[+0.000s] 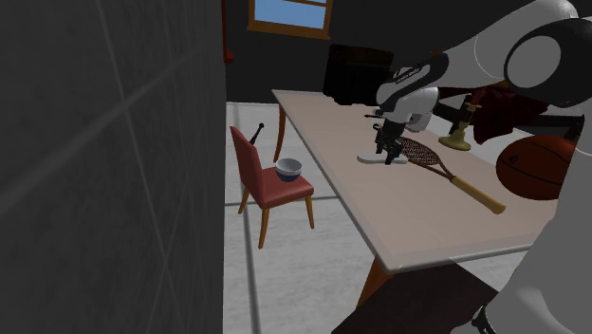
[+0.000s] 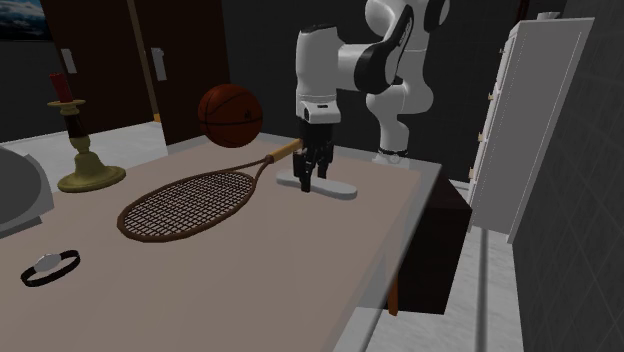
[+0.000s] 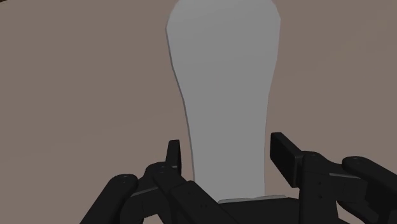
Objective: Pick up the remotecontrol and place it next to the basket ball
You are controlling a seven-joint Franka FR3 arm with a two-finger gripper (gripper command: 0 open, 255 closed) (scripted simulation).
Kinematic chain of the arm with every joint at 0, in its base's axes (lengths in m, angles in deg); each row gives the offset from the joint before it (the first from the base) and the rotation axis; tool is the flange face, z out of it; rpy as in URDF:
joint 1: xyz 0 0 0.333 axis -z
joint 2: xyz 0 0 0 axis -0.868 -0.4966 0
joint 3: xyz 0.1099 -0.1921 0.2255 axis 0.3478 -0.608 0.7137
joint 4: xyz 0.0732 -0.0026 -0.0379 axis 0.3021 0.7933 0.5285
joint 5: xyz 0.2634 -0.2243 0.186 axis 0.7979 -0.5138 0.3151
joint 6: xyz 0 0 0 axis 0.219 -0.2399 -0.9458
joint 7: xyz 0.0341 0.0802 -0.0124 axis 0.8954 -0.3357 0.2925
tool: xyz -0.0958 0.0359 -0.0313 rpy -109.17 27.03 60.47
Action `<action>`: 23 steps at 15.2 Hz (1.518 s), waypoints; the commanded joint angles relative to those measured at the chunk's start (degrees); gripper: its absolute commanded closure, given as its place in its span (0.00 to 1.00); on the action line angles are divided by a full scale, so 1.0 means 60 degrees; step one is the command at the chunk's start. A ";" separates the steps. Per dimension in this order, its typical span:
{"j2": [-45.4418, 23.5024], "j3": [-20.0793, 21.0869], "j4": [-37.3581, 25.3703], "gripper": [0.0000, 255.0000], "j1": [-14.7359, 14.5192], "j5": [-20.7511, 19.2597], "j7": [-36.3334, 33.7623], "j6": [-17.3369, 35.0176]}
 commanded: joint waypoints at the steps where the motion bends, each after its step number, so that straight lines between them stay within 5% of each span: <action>1: 0.0135 -0.0035 -0.0093 1.00 -0.0049 -0.0116 -0.0092 -0.0197; 23: 0.1130 -0.0239 -0.1902 1.00 -0.0242 -0.0926 -0.0620 -0.2772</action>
